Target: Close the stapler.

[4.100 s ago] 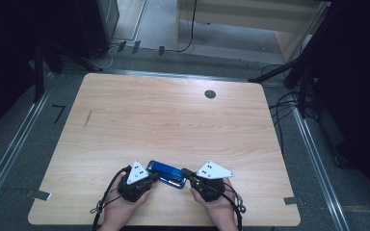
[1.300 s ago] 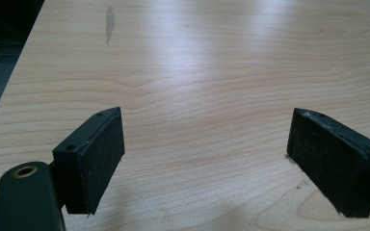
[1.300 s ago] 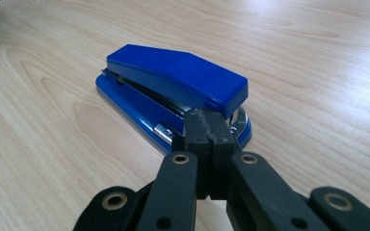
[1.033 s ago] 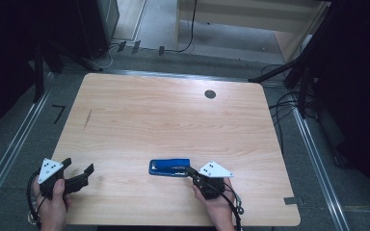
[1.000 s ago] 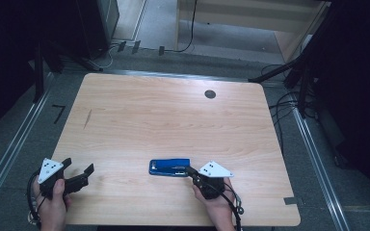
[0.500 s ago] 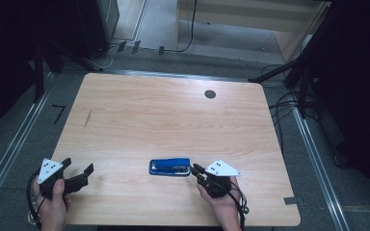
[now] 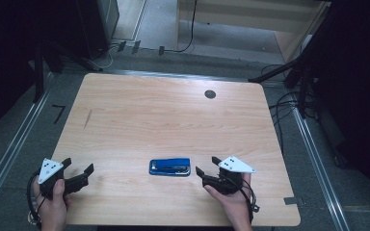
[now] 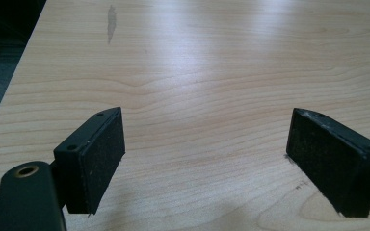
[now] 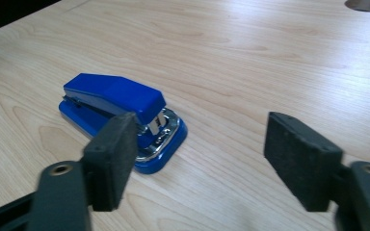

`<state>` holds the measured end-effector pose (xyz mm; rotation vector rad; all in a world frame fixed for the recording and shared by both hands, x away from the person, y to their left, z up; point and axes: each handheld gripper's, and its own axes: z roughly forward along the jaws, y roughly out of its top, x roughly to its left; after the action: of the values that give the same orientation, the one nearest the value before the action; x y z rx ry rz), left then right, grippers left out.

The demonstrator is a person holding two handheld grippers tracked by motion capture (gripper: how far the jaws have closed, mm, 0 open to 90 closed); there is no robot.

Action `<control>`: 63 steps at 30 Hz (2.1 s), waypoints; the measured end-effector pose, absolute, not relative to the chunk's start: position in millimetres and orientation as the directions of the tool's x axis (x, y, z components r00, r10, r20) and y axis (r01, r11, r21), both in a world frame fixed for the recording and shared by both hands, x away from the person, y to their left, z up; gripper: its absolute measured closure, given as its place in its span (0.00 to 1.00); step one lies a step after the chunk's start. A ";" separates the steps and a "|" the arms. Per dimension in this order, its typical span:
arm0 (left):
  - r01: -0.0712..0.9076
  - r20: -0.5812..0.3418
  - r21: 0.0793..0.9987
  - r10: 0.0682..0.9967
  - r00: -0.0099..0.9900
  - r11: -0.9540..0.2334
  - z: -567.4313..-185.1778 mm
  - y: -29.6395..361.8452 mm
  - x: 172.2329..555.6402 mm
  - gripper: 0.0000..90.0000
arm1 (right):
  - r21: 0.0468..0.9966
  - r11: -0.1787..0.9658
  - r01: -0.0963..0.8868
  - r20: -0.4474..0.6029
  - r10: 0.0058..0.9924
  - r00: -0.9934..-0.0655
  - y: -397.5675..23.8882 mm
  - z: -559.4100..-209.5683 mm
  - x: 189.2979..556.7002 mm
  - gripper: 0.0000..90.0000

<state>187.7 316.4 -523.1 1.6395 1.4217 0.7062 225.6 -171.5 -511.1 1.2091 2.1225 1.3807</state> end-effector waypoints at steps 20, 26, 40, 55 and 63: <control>0.506 -0.106 0.863 0.972 0.209 -0.015 -523.0 315.7 187.9 0.16 | 0.862 0.136 0.487 0.168 0.831 -0.530 -219.5 -507.9 220.4 0.16; 0.504 -0.105 0.863 0.973 0.207 -0.014 -523.2 315.5 187.9 0.16 | 0.859 0.127 0.496 0.166 0.847 -0.505 -235.3 -510.3 217.9 0.15; 0.505 -0.101 0.863 0.973 0.207 -0.017 -523.1 315.2 187.9 0.16 | 0.867 0.075 0.492 0.173 0.881 -0.440 -279.1 -514.0 208.8 0.12; 0.502 -0.103 0.864 0.973 0.206 -0.015 -523.1 315.3 187.7 0.16 | 0.878 0.013 0.479 0.184 0.913 -0.363 -331.2 -517.9 199.2 0.10; 0.504 -0.105 0.863 0.973 0.206 -0.014 -523.2 315.4 187.9 0.16 | 0.882 -0.010 0.472 0.199 0.915 -0.352 -358.0 -523.7 189.4 0.10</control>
<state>187.9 315.4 -523.2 1.6423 1.4156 0.7033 189.4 -358.0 -523.7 1.4342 1.8310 1.3301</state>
